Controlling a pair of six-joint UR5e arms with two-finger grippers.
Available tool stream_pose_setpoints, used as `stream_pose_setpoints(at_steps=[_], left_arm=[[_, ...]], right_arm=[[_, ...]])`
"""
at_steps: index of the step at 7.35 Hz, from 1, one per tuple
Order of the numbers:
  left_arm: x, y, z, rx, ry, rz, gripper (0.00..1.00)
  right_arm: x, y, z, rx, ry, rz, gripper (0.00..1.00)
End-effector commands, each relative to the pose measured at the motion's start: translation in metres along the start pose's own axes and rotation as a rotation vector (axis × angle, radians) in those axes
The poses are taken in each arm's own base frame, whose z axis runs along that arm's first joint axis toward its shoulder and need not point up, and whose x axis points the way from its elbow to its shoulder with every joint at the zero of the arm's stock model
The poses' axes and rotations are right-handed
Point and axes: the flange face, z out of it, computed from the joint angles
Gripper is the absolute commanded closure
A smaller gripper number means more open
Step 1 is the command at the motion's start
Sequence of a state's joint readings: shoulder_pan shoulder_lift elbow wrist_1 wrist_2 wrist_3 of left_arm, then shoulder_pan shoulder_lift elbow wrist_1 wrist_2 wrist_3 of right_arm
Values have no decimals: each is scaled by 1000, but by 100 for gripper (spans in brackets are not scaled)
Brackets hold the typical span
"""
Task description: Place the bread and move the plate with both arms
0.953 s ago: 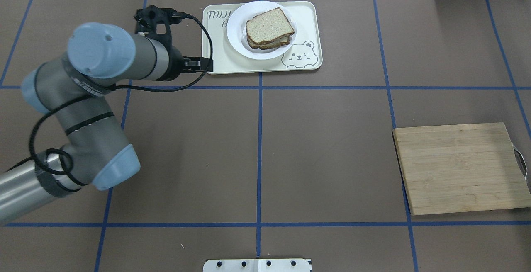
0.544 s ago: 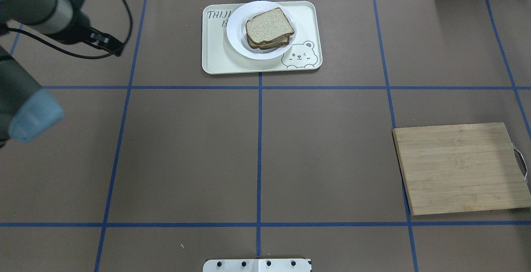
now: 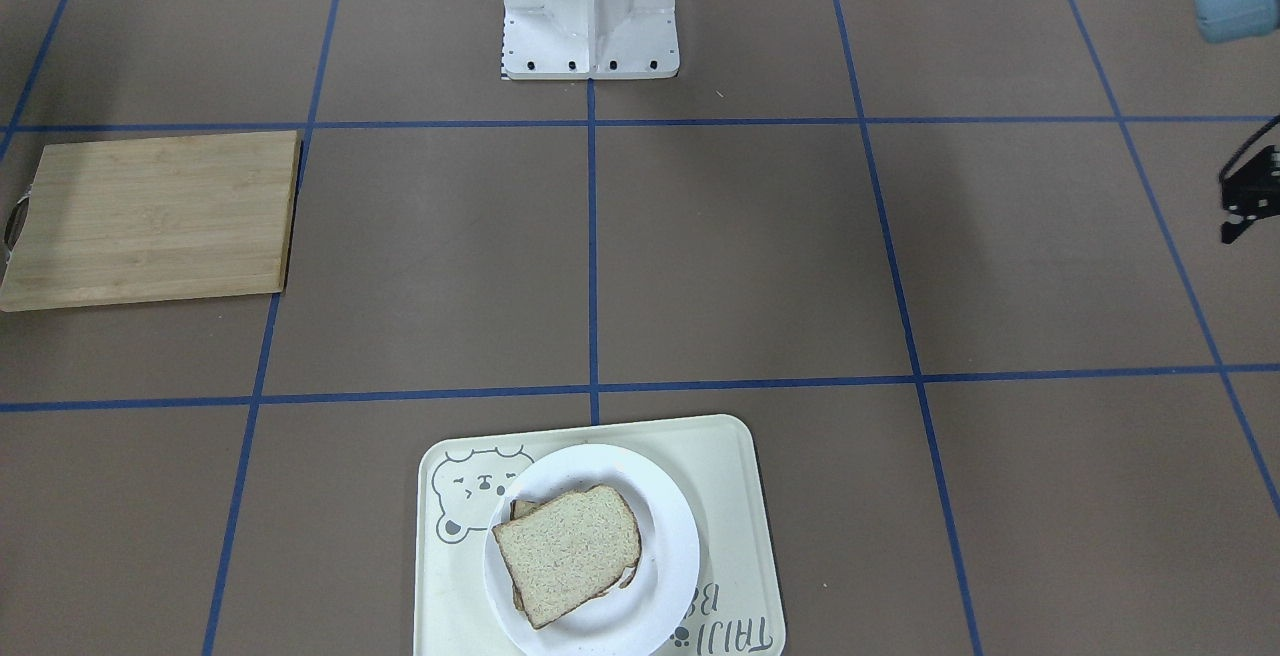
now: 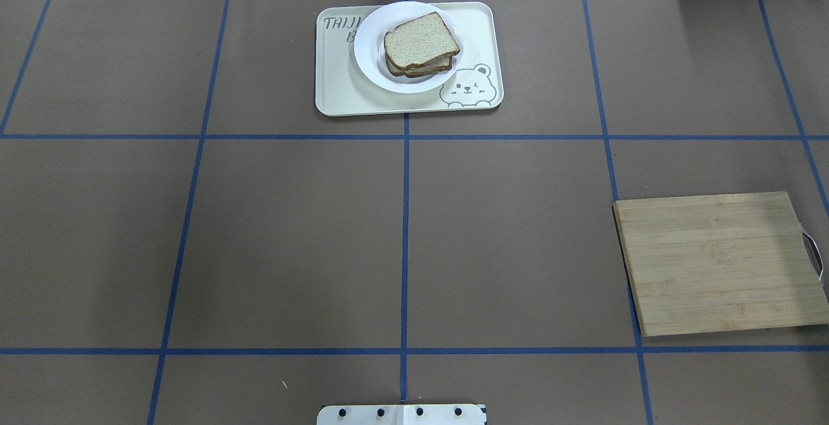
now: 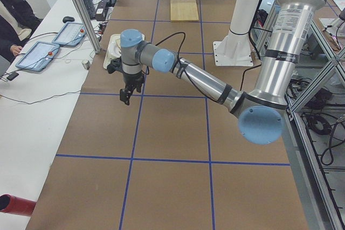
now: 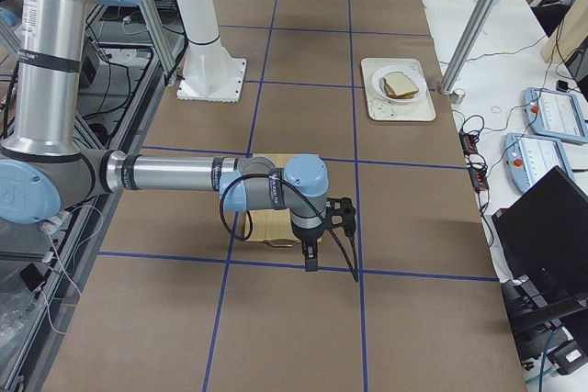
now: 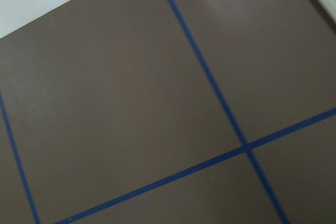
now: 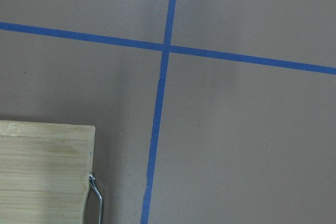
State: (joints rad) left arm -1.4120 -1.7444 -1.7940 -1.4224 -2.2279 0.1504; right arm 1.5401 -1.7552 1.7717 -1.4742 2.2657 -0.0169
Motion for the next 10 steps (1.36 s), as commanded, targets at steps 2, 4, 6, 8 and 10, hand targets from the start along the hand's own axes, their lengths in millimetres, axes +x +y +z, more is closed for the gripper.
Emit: stream_pose_setpoints(at_steps=[2, 4, 6, 8, 10], left_arm=[[-84, 130, 31, -34, 140, -108, 2], [-94, 140, 23, -20, 132, -139, 2], [-98, 165, 35, -48, 135, -169, 2], [-97, 169, 38, -52, 137, -164, 2], [-99, 176, 41, -62, 139, -176, 2]], right_arm=[[0, 1, 1, 0, 0, -2, 0], [0, 1, 0, 3, -1, -2, 0], [0, 2, 0, 3, -1, -2, 0], [0, 2, 0, 3, -1, -1, 0], [0, 3, 1, -1, 0, 2, 0]])
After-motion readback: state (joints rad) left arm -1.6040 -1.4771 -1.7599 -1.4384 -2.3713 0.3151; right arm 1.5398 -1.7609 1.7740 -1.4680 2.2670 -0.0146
